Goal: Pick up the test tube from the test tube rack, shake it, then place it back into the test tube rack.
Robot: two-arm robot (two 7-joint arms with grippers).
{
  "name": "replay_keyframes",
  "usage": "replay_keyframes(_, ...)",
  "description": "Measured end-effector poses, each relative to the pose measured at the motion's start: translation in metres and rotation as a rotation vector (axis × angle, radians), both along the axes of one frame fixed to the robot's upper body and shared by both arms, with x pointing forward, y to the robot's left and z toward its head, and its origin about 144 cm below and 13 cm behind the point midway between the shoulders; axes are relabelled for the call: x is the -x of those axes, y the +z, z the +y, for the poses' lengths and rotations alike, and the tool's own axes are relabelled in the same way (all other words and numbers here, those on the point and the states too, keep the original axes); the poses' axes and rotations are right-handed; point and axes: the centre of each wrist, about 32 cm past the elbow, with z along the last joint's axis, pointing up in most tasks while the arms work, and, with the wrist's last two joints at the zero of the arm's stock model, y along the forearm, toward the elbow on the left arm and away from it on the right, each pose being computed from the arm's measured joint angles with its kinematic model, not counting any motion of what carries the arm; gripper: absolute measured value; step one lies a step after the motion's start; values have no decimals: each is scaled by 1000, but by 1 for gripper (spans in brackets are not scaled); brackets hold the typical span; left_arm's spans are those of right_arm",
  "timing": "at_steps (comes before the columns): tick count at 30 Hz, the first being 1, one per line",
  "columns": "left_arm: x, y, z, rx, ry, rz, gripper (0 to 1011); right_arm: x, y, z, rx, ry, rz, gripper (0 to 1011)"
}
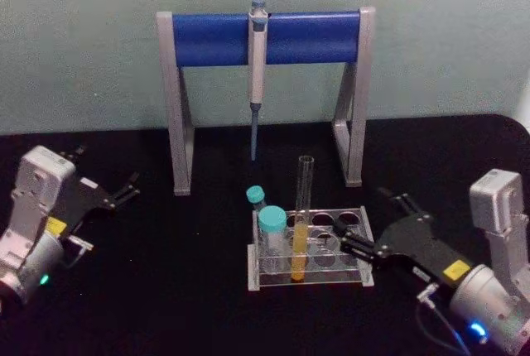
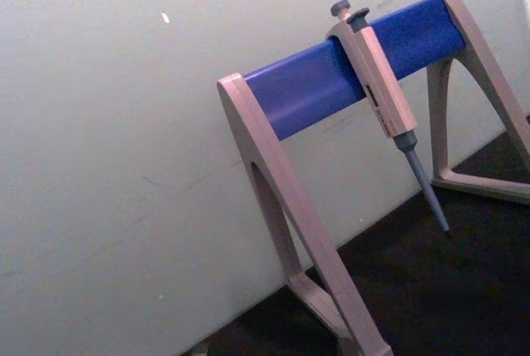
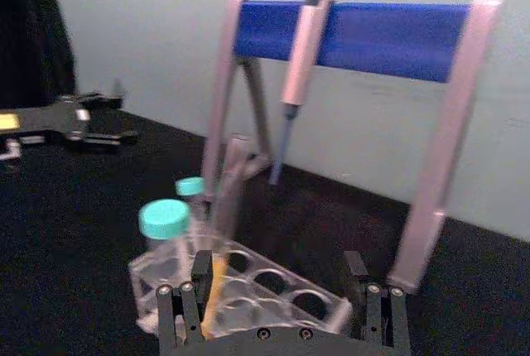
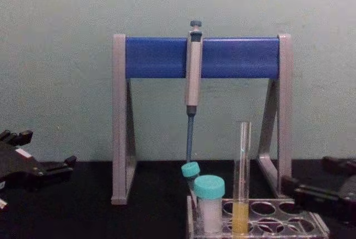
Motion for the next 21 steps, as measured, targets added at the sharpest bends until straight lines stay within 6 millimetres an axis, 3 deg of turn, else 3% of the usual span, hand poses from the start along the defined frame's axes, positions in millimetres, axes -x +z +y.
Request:
replay_keyframes(9, 0, 0, 0, 0, 0, 0, 1001, -7, 2, 16, -61, 85, 63, 1000)
replay_keyframes(21, 0, 0, 0, 0, 0, 0, 1001, -33, 6, 35, -140, 105, 130, 1000)
